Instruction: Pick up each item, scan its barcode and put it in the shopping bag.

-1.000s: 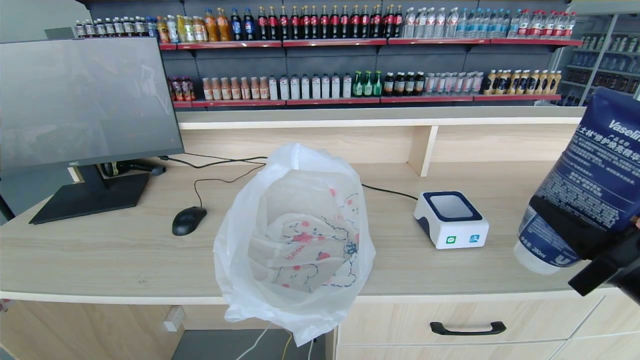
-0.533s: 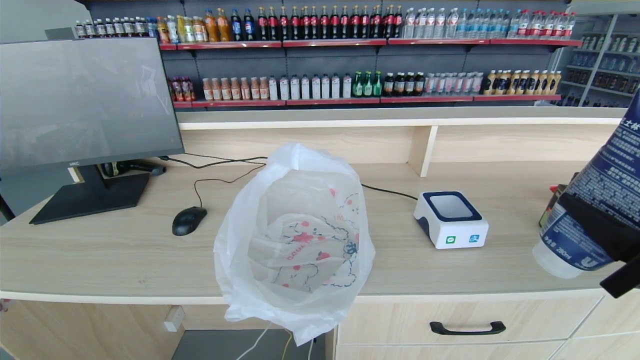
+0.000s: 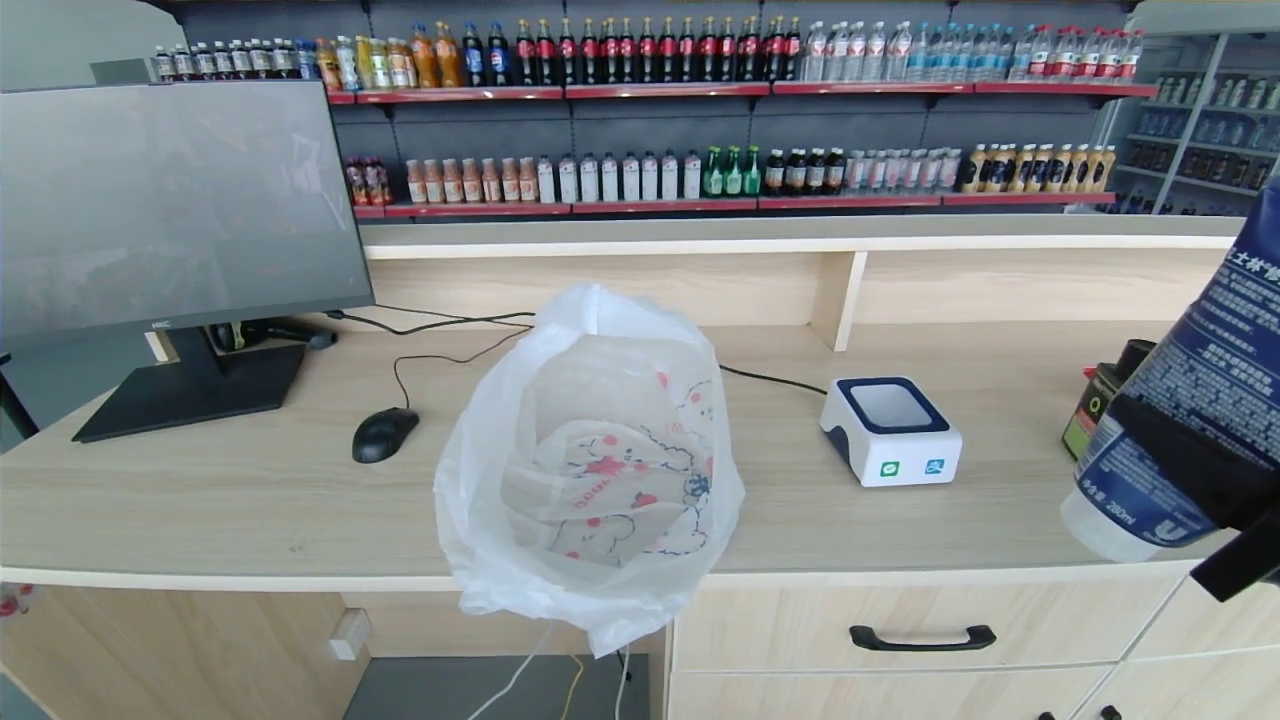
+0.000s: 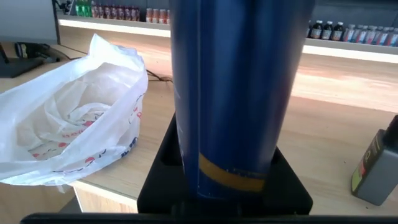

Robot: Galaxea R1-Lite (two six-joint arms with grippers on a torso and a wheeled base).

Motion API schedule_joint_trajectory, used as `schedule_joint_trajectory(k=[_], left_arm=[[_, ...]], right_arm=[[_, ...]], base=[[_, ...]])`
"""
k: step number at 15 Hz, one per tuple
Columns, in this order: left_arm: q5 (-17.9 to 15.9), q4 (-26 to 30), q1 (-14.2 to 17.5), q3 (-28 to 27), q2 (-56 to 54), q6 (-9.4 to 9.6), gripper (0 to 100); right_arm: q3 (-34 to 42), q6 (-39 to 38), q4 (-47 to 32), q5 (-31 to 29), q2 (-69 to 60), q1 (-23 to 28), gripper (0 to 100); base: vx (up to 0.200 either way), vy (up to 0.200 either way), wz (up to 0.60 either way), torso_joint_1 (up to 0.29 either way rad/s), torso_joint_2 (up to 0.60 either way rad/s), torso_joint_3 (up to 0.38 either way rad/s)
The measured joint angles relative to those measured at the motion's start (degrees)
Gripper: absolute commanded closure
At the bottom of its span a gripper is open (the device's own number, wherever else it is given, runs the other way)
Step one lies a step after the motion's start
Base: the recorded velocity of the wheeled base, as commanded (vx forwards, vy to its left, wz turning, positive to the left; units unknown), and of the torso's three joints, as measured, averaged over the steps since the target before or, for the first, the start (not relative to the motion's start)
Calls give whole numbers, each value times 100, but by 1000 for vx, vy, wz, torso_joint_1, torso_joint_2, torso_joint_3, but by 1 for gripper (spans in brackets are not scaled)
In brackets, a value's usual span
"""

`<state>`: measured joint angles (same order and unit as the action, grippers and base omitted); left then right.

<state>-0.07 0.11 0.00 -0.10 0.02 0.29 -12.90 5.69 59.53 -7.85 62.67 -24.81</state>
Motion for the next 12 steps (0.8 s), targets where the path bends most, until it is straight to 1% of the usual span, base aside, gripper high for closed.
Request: schedule_joint_trajectory(k=[7, 9, 12], left_arm=[[7, -4, 0, 0, 0, -20, 0], [7, -1, 0, 0, 0, -20, 0], [2, -1, -2, 0, 0, -9, 0]], right_arm=[[55, 11, -27, 27, 124, 11, 100], [33, 7, -35, 112, 141, 4, 100], [9, -20, -30, 250, 152, 4, 100]], base=[[0, 200, 0, 5, 3, 2], [0, 200, 0, 2, 0, 2], [0, 0, 0, 0, 0, 0]])
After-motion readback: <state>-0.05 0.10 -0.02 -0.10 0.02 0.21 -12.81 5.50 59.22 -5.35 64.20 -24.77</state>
